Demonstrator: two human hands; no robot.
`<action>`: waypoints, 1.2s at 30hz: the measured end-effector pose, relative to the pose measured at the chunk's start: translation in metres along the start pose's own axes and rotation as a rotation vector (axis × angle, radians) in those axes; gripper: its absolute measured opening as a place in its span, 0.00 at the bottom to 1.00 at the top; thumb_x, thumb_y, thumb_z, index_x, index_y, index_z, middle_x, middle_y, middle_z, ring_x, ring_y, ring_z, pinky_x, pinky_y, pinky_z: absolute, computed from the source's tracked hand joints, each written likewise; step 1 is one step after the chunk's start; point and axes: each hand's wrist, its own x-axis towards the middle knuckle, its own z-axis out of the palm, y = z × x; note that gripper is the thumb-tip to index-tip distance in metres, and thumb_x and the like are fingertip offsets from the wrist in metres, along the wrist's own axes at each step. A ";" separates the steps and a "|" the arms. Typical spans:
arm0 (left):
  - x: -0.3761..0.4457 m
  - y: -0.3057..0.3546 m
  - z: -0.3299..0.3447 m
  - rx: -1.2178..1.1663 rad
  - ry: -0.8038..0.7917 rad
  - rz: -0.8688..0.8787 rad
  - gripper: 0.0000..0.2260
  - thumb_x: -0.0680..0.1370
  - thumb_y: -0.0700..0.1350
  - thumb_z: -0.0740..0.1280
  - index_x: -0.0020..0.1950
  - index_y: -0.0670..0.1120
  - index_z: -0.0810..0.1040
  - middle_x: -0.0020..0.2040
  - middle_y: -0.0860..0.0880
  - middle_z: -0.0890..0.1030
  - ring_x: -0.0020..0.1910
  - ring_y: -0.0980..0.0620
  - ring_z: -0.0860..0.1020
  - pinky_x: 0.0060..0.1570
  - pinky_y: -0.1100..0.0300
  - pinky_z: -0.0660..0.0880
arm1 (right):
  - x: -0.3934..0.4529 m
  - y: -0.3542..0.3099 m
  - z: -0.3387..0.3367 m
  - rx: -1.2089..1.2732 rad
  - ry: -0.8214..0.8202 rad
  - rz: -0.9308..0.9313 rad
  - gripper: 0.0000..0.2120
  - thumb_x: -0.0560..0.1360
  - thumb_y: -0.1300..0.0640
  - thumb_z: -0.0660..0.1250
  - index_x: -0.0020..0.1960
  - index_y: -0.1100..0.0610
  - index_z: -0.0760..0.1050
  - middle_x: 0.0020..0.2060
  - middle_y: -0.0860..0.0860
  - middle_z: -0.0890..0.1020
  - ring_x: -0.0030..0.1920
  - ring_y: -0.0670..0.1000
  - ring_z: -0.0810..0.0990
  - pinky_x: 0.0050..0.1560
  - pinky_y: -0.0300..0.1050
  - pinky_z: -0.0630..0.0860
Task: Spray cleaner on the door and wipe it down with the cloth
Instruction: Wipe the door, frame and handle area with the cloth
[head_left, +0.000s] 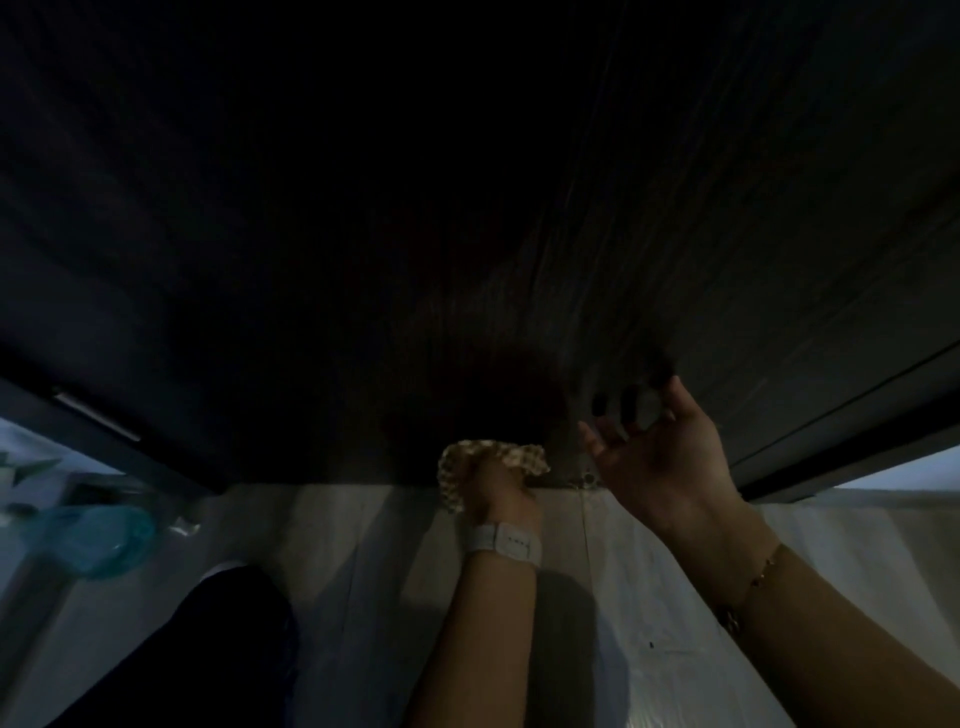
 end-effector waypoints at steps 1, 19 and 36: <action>-0.010 0.002 0.004 -0.038 -0.051 0.007 0.13 0.77 0.31 0.55 0.51 0.41 0.77 0.54 0.35 0.78 0.51 0.37 0.77 0.45 0.46 0.80 | 0.001 0.000 -0.001 0.015 -0.013 0.006 0.17 0.81 0.46 0.56 0.62 0.51 0.76 0.61 0.54 0.80 0.62 0.56 0.77 0.70 0.54 0.66; -0.131 0.048 0.022 0.077 -0.386 -0.021 0.15 0.82 0.31 0.54 0.67 0.27 0.67 0.66 0.28 0.70 0.47 0.47 0.76 0.54 0.68 0.73 | -0.084 -0.085 -0.012 -0.044 -0.062 0.011 0.22 0.81 0.52 0.57 0.72 0.61 0.66 0.64 0.63 0.75 0.62 0.64 0.76 0.57 0.56 0.79; -0.346 0.177 0.143 0.644 -0.532 1.218 0.16 0.81 0.41 0.61 0.69 0.43 0.74 0.64 0.47 0.78 0.64 0.52 0.75 0.66 0.51 0.72 | -0.264 -0.288 0.088 -1.379 -0.160 -1.842 0.18 0.77 0.62 0.66 0.66 0.55 0.75 0.65 0.50 0.72 0.68 0.48 0.68 0.69 0.45 0.66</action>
